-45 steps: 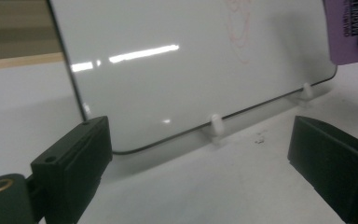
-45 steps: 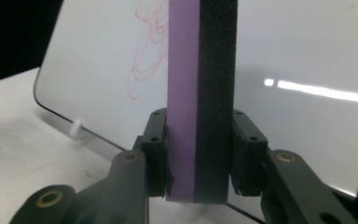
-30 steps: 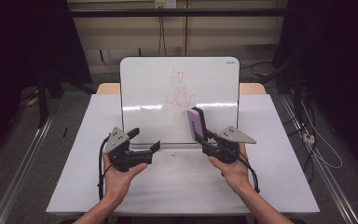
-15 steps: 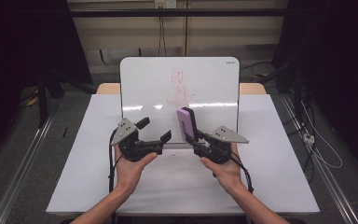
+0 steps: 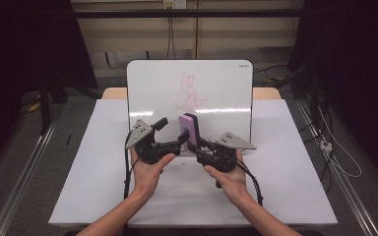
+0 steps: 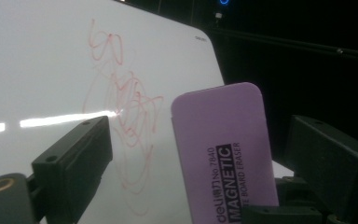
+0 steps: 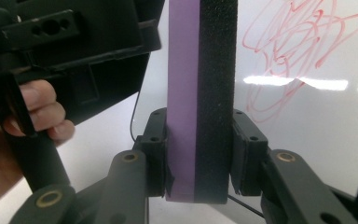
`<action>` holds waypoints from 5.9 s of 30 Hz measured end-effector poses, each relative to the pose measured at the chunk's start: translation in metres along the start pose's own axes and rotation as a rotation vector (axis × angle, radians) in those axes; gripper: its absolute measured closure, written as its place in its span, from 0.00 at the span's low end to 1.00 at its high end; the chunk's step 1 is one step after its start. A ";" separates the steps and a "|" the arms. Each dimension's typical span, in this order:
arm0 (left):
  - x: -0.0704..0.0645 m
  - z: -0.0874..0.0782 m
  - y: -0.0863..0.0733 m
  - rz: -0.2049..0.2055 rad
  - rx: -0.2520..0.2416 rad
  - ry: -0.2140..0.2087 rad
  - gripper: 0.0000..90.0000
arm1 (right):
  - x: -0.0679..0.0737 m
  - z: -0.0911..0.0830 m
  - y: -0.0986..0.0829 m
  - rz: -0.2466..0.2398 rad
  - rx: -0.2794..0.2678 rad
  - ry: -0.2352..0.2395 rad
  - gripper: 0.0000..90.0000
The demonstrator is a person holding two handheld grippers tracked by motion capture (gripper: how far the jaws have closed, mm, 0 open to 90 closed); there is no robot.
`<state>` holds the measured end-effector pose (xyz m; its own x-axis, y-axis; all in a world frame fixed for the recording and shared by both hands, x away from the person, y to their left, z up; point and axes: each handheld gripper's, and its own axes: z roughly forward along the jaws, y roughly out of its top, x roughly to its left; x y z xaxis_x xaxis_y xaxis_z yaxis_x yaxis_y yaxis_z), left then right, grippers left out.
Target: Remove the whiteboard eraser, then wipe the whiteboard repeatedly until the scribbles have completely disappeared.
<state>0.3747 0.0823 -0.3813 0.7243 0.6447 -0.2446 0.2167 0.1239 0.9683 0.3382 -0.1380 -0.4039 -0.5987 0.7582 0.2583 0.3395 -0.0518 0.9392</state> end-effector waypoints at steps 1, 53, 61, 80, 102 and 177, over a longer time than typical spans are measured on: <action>-0.001 0.001 -0.001 0.000 0.001 -0.004 0.10 | 0.000 0.000 0.000 0.003 -0.001 0.003 0.71; 0.009 0.000 -0.010 -0.035 0.042 0.000 0.46 | -0.017 -0.013 -0.011 -0.073 0.082 -0.073 0.19; 0.006 -0.010 -0.009 0.001 0.072 0.005 0.46 | -0.034 -0.034 -0.017 -0.068 0.110 -0.111 0.13; 0.013 -0.024 0.000 0.103 0.194 0.070 0.46 | -0.058 -0.076 -0.023 -0.089 0.100 -0.253 0.07; 0.009 -0.033 0.016 0.336 0.256 0.188 0.46 | -0.079 -0.105 -0.046 -0.063 0.135 -0.346 0.07; 0.049 0.103 0.111 0.412 0.332 0.350 0.46 | -0.081 -0.113 -0.049 -0.100 0.173 -0.305 0.06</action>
<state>0.5019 0.0501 -0.2913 0.5470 0.8049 0.2301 0.1976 -0.3912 0.8988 0.2881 -0.2698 -0.4449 -0.3999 0.9144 0.0632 0.4236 0.1232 0.8975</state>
